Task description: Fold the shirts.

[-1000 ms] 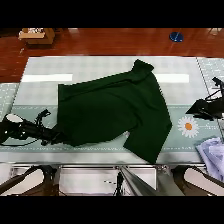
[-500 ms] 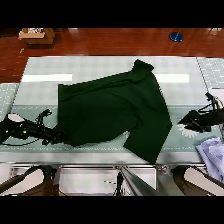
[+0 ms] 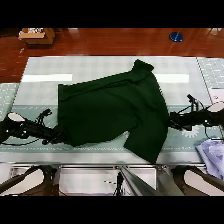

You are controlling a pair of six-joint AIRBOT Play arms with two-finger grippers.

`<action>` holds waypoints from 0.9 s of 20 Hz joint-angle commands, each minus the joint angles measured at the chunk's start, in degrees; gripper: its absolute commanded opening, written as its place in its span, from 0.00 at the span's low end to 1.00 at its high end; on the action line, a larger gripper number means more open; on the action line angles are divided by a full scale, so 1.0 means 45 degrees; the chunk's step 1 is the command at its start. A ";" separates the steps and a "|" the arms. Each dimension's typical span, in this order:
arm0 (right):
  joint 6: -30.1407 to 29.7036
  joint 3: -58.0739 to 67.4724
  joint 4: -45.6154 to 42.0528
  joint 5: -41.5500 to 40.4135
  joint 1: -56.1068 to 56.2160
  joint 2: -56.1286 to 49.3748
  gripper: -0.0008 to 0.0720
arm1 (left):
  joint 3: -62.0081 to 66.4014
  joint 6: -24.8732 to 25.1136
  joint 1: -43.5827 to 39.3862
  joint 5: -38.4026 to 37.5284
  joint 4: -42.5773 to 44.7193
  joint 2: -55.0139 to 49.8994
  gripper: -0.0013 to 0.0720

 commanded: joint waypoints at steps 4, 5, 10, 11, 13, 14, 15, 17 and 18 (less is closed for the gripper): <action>-0.0942 0.1734 -0.0146 0.0559 0.0835 0.0719 0.05 | 0.2521 0.0155 0.0024 -0.0913 -0.0709 0.0379 0.05; -0.1141 0.2472 -0.0146 0.0602 0.0835 0.1214 0.05 | 0.3269 0.0321 0.0024 -0.1054 -0.1617 0.0641 0.05; -0.1161 0.7708 -0.0151 -0.0253 0.0835 0.4119 0.05 | 0.9015 0.1715 0.0024 -0.1069 -0.6955 0.2841 0.05; -0.1059 0.8840 -0.0151 -0.0461 0.0835 0.4551 0.05 | 1.0511 0.1880 0.0024 -0.0923 -0.7004 0.3288 0.05; -0.0699 1.1166 -0.0151 -0.0913 0.0835 0.5251 0.05 | 1.3590 0.2084 0.0024 -0.0617 -0.6912 0.4104 0.05; -0.0481 1.2128 -0.0155 -0.1073 0.0835 0.5459 0.05 | 1.5023 0.2074 0.0024 -0.0340 -0.6800 0.4430 0.05; -0.0277 1.3017 -0.0160 -0.1137 0.0835 0.5605 0.05 | 1.6208 0.2040 0.0024 -0.0107 -0.6606 0.4702 0.05; 0.0126 1.4620 -0.0204 -0.0996 0.0835 0.5756 0.05 | 1.8185 0.1137 0.0024 0.0340 -0.5435 0.5241 0.05; 0.0452 1.5319 -0.0355 -0.0865 0.0835 0.5809 0.05 | 1.8952 0.0413 0.0024 0.0350 -0.4546 0.5503 0.05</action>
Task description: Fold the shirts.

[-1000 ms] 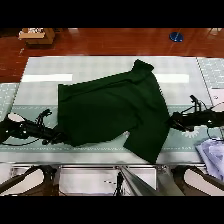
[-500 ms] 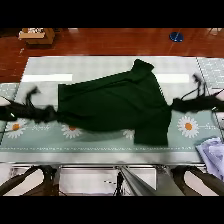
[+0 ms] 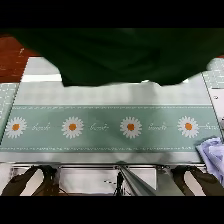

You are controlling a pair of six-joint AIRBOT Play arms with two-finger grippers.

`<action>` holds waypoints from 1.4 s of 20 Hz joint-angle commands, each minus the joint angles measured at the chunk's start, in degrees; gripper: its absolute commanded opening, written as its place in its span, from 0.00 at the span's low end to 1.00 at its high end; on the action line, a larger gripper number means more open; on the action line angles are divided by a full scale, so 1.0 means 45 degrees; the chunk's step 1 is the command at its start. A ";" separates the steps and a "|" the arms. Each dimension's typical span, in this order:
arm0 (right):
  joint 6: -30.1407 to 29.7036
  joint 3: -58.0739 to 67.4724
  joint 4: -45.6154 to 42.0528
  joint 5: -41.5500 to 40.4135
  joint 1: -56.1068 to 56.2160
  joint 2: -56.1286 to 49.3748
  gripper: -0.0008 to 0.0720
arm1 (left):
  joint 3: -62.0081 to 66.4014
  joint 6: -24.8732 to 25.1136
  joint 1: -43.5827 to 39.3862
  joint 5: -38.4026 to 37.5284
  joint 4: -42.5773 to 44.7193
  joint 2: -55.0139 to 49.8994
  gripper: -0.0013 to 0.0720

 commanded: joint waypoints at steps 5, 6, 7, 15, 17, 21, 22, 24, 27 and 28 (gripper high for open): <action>0.2186 0.4269 -0.1812 0.3133 0.0015 0.1336 0.05 | 0.4133 -0.4124 0.0005 -0.1035 0.5173 0.2866 0.05; 0.2336 0.4313 -0.2375 0.3463 0.0015 0.1729 0.05 | 0.4133 -0.4498 0.0005 -0.1535 0.5741 0.3283 0.05; 0.2579 0.4313 -0.3201 0.3526 0.0015 0.2181 0.05 | 0.4133 -0.4731 0.0005 -0.1972 0.6256 0.3657 0.05; 0.1787 0.4255 -0.5217 1.0229 0.0015 0.1841 0.04 | 0.3002 -0.5484 0.0005 -0.6645 0.6936 0.3949 0.05; 0.1855 0.3497 -0.4231 1.0744 0.0049 0.0821 0.04 | 0.1049 -0.4925 0.0005 -0.7145 0.6931 0.3803 0.05; 0.1574 0.1666 -0.3531 0.9559 0.0053 -0.2089 0.04 | -0.4265 -0.4129 0.0005 -0.5532 0.6931 0.3298 0.05; 0.1579 0.1428 -0.3444 0.9199 0.0087 -0.2924 0.04 | -0.5357 -0.3993 0.0005 -0.5056 0.6863 0.2963 0.05; 0.1515 0.1307 -0.3400 0.8374 0.0709 -0.4707 0.04 | -0.6970 -0.3347 0.0000 -0.3959 0.6266 0.1962 0.05; 0.1103 0.1307 -0.3560 0.5455 0.2152 -0.6771 0.04 | -0.7679 -0.2730 -0.0068 -0.1724 0.6047 -0.0058 0.05; 0.1098 0.1307 -0.3696 0.4308 0.2526 -0.7315 0.04 | -0.7679 -0.2429 -0.0121 -0.0937 0.5994 -0.0695 0.05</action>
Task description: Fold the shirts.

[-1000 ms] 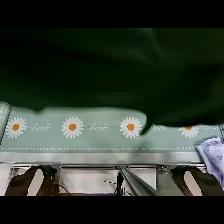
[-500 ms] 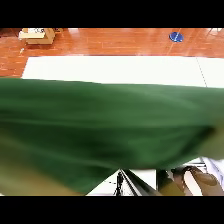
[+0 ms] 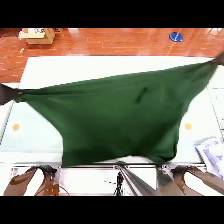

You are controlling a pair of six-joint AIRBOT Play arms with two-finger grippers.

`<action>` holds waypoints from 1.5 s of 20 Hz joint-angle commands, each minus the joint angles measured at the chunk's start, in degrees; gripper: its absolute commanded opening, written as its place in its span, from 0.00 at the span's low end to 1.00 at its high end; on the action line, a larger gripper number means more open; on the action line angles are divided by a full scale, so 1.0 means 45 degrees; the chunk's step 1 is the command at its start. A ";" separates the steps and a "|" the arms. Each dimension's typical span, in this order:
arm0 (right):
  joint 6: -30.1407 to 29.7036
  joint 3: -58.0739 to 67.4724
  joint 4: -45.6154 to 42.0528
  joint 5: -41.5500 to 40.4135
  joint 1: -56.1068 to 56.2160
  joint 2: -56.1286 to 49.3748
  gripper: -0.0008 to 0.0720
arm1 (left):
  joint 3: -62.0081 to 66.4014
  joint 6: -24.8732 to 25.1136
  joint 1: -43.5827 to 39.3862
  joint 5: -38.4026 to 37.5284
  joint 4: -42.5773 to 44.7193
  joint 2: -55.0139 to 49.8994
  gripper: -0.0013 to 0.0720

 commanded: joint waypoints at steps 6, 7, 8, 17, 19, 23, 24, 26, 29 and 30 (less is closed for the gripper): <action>0.0787 -0.0136 0.0083 -0.7645 0.1603 -0.4376 0.05 | -0.0933 0.2142 -0.0151 0.6125 -0.2074 -0.4629 0.05; 0.0903 -0.0136 0.0053 -0.8009 0.1593 -0.4745 0.05 | -0.0933 0.2239 -0.0204 0.6688 -0.2059 -0.4998 0.05; 0.0903 -0.0136 0.0063 -0.8315 0.1588 -0.5100 0.05 | -0.0933 0.2565 -0.0282 0.7174 -0.2059 -0.5357 0.05; 0.0899 -0.0136 0.0656 -1.1662 0.1593 -0.7315 0.05 | -0.0933 0.3468 -0.1292 0.9301 -0.2064 -0.8320 0.05; 0.0913 -0.0136 0.0772 -1.2983 0.1588 -0.7412 0.05 | -0.0933 0.3468 -0.1452 1.0219 -0.2089 -0.8427 0.05; 0.0908 -0.0136 0.0685 -1.3080 0.1588 -0.7684 0.05 | -0.0947 0.3468 -0.1982 1.0705 -0.2244 -0.8772 0.05; 0.0908 -0.0136 0.0670 -1.2599 0.1588 -0.7820 0.05 | -0.0947 0.3468 -0.2132 1.0627 -0.2239 -0.8976 0.05; 0.0894 -0.0136 0.0476 -1.1468 0.1588 -0.8116 0.05 | -0.0947 0.3468 -0.2341 1.0326 -0.2234 -0.9384 0.05; 0.0899 -0.0136 -0.0243 -0.9976 0.1574 -0.8340 0.05 | -0.0947 0.3458 -0.2327 0.8918 -0.1651 -0.9758 0.05; 0.0899 -0.0117 -0.0476 -0.9539 0.1540 -0.8281 0.05 | -0.0937 0.3405 -0.2220 0.8359 -0.1302 -0.9714 0.05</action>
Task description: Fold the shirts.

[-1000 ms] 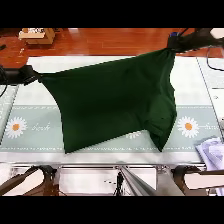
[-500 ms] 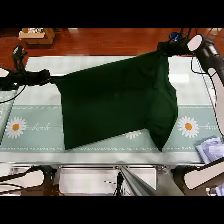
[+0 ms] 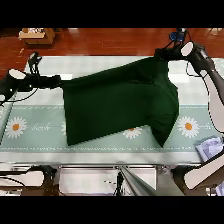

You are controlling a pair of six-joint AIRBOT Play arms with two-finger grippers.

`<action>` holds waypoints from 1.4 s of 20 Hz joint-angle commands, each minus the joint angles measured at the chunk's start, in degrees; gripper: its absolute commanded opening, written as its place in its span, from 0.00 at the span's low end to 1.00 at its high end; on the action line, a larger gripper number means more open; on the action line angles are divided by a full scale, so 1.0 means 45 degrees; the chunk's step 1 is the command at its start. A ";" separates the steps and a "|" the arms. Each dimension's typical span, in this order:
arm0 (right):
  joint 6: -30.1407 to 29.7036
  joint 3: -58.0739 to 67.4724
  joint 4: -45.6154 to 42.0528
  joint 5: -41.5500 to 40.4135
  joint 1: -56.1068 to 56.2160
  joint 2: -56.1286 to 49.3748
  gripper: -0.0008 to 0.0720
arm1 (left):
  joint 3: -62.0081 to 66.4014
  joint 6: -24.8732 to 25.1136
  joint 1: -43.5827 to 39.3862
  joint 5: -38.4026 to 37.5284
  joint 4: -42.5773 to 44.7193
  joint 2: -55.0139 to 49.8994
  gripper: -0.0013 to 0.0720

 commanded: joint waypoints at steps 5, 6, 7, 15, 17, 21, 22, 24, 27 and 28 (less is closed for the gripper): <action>-0.0010 0.0253 -0.1355 0.3997 -0.0675 0.1190 0.05 | 0.0981 -0.0185 0.1064 -0.4755 0.0699 0.0471 0.05; -0.0015 0.0253 -0.1496 0.4775 -0.0826 0.1345 0.05 | 0.1171 -0.0495 0.1122 -0.5377 0.0699 0.0583 0.05; -0.0044 0.0248 -0.1501 0.5683 -0.0971 0.1360 0.05 | 0.1205 -0.0869 0.1093 -0.5867 0.0641 0.0646 0.05; 0.0024 0.0238 -0.1443 0.8796 -0.1078 0.0049 0.11 | 0.0612 -0.2331 -0.0039 -0.6688 0.1370 -0.0403 0.09; -0.0855 0.0243 -0.1545 0.9413 -0.1098 0.0078 0.58 | 0.0685 -0.2375 0.0146 -0.7213 0.1375 -0.0457 0.48; -0.1166 0.0228 -0.3347 1.1230 -0.2127 0.1375 0.60 | 0.1025 -0.2390 0.1617 -0.9690 0.1360 0.0340 0.55; -0.1175 -0.0039 -0.2696 1.1458 -0.2725 0.1792 0.60 | 0.0690 -0.2351 0.1948 -0.9879 0.1370 0.0865 0.55; -0.1501 -0.1545 -0.0894 1.1774 -0.3954 0.2701 0.61 | -0.1132 -0.1996 0.2395 -0.9651 0.1370 0.2297 0.55; -0.2176 -0.4881 0.1035 1.0870 -0.5362 0.4420 0.63 | -0.4891 -0.1991 0.2705 -0.9292 0.1472 0.4119 0.60; -0.2409 -0.5872 0.1302 1.0360 -0.5693 0.4998 0.63 | -0.5804 -0.1996 0.2788 -0.9204 0.1477 0.4488 0.72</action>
